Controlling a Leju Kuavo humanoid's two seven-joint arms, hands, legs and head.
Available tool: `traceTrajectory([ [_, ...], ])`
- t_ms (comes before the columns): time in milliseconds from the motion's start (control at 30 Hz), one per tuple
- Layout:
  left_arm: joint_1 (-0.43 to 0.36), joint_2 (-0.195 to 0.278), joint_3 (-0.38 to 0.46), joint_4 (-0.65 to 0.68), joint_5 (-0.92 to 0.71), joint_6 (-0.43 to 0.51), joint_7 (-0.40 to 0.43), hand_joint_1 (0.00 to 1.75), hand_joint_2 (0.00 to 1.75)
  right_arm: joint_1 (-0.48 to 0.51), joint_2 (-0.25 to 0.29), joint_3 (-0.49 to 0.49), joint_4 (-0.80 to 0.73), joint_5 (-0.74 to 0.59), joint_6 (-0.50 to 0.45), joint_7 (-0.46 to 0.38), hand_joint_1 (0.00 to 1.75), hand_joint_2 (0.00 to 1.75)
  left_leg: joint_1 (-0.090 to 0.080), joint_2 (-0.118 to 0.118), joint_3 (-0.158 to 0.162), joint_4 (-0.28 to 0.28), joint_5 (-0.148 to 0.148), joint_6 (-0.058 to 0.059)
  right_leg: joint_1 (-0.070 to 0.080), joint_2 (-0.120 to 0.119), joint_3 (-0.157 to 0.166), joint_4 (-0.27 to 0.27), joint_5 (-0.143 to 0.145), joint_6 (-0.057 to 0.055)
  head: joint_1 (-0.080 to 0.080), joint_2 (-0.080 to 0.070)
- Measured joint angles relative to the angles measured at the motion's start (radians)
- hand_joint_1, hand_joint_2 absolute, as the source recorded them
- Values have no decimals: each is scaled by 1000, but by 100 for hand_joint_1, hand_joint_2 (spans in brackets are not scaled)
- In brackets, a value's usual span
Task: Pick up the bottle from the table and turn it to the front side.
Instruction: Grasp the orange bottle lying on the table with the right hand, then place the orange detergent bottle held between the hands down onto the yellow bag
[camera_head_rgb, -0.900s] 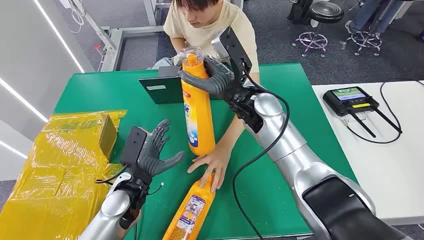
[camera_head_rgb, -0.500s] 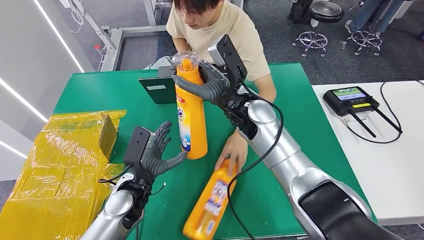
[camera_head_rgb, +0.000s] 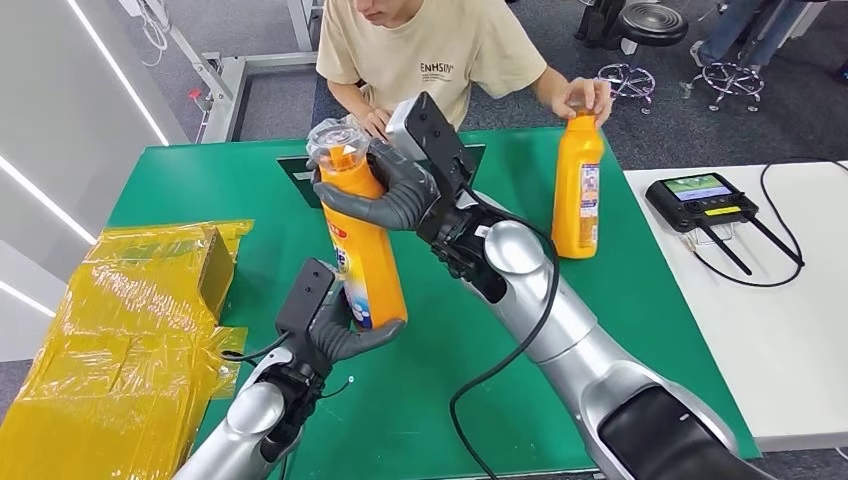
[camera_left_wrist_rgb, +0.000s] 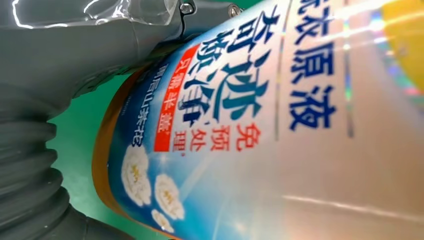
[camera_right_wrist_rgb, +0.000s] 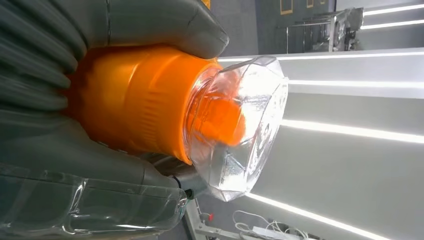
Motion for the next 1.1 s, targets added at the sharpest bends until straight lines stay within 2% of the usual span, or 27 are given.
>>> traceTrajectory([
  [33,0,0,-2,0,1,0,1,165,175,1,0,3,-5,0,1,3,175,175,0,0,0,0,0,0,0,0,0,0,0,0,0,0],
  [100,0,0,-4,-2,5,1,2,175,175,2,0,8,-15,-1,1,6,175,175,0,0,0,0,0,0,0,0,0,0,0,0,0,0],
  [400,9,11,-5,-27,16,21,-5,175,175,19,-1,13,-61,-2,-9,20,175,175,0,0,0,0,0,0,0,0,0,0,0,0,0,0],
  [433,10,14,-5,-29,17,27,-6,175,175,22,-1,13,-66,-2,-11,22,163,175,0,0,0,0,0,0,0,0,0,0,0,0,0,0],
  [533,20,26,-2,-37,20,53,-17,175,175,43,-8,10,-91,11,-21,24,32,44,0,0,0,0,0,0,0,0,0,0,0,0,0,0],
  [567,27,31,3,-41,20,64,-22,175,175,54,-14,6,-104,23,-28,25,0,0,0,0,0,0,0,0,0,0,0,0,0,0,0,0],
  [700,63,58,51,-64,19,111,-42,175,175,111,-59,-26,-176,98,-59,28,0,0,0,-1,0,0,0,0,0,-1,0,0,0,0,0,0],
  [900,147,92,200,-129,16,196,-67,175,175,245,-175,-156,-328,198,-108,-26,0,0,0,-1,0,0,-1,0,0,-1,0,-1,0,0,0,0],
  [1033,236,101,310,-202,11,243,-78,175,175,395,-264,-282,-431,223,-153,-101,0,0,0,-2,0,0,-2,1,0,-2,2,-4,-1,1,0,0],
  [1100,283,104,371,-236,9,256,-79,175,175,483,-285,-354,-476,233,-167,-135,0,0,0,-2,-1,0,-3,1,0,-2,1,-4,-2,1,0,0],
])
